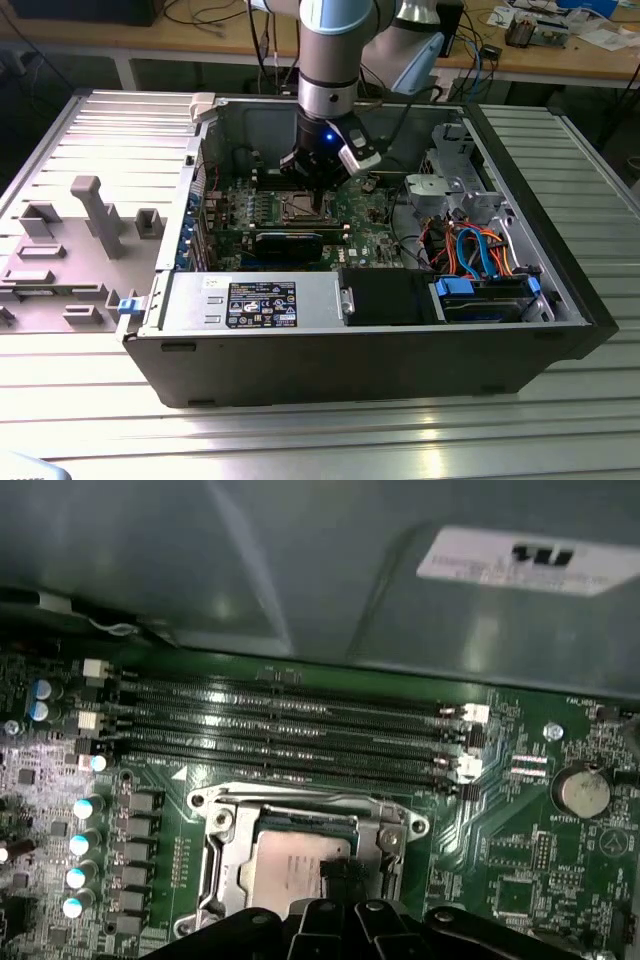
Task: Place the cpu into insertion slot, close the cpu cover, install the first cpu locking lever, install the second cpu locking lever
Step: 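Install the first cpu locking lever, then install the second cpu locking lever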
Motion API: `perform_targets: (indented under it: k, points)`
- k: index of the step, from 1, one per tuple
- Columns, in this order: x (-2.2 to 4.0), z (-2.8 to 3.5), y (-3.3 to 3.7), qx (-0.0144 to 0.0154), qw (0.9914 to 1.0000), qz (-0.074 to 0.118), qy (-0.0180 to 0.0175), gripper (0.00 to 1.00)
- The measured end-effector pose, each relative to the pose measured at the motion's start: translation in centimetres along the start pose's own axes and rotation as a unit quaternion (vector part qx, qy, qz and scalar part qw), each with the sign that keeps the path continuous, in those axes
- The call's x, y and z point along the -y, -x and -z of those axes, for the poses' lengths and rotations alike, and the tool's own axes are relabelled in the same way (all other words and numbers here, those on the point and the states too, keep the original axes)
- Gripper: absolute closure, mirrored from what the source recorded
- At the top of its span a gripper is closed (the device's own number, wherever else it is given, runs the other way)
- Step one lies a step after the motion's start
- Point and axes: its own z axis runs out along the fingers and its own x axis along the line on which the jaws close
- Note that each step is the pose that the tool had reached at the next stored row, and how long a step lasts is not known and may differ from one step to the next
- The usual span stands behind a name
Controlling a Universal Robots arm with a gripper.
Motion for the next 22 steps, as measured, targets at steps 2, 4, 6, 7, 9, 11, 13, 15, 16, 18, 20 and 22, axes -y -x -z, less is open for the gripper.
perform_targets:
  k: [2,4,6,7,9,11,13,15,16,18,20,22]
  points:
    - [0.38,0.00,-0.05,-0.0001,1.00000,0.000,-0.0005,0.89]
    - [0.62,0.00,-0.08,-0.0001,1.00000,0.000,-0.0006,0.89]
    - [0.77,0.04,-0.10,-0.0001,1.00000,0.000,-0.0007,0.89]
    - [0.83,0.08,-0.11,-0.0001,1.00000,0.000,-0.0008,0.89]
    - [0.96,0.22,-0.12,-0.0001,1.00000,0.000,-0.0009,0.89]
    - [1.05,0.38,-0.14,-0.0001,1.00000,0.000,-0.0011,0.89]
    - [1.19,0.59,-0.15,-0.0001,1.00000,0.000,-0.0016,0.89]
    - [1.29,0.68,-0.16,-0.0003,1.00000,0.000,-0.0021,0.89]
    - [1.37,0.72,-0.17,-0.0003,1.00000,0.000,-0.0024,0.89]
    - [1.67,3.70,-0.22,-0.0007,0.99998,0.000,-0.0061,0.89]
    - [1.67,3.85,-0.23,-0.0007,0.99998,0.000,-0.0061,0.89]
    - [1.67,3.94,-0.23,-0.0007,0.99998,0.000,-0.0061,0.89]
